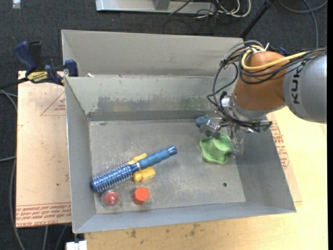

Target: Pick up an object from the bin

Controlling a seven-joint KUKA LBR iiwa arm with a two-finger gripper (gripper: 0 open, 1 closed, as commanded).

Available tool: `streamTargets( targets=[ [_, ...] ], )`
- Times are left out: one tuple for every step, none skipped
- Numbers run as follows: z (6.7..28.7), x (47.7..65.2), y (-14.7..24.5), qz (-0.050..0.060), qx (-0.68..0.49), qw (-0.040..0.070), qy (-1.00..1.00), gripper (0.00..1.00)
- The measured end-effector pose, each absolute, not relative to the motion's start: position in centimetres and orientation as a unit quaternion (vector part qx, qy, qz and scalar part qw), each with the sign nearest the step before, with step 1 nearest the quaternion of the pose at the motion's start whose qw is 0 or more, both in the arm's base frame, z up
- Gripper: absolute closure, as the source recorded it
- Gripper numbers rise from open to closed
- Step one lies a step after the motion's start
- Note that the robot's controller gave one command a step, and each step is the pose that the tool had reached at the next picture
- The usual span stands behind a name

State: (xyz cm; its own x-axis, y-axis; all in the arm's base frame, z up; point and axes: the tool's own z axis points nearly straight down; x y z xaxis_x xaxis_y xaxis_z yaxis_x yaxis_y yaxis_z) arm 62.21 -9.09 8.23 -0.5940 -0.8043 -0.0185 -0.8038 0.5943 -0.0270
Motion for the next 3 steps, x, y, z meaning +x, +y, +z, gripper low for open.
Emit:
streamTargets(
  targets=[
    [8.2, 61.0, -9.2, -0.008, -0.598, 0.013, 0.801, 0.0],
    [8.3, 61.0, -9.3, -0.007, -0.598, 0.012, 0.801, 1.0],
    [8.3, 64.1, -2.6, -0.01, -0.631, 0.007, 0.775, 1.0]
  ],
)
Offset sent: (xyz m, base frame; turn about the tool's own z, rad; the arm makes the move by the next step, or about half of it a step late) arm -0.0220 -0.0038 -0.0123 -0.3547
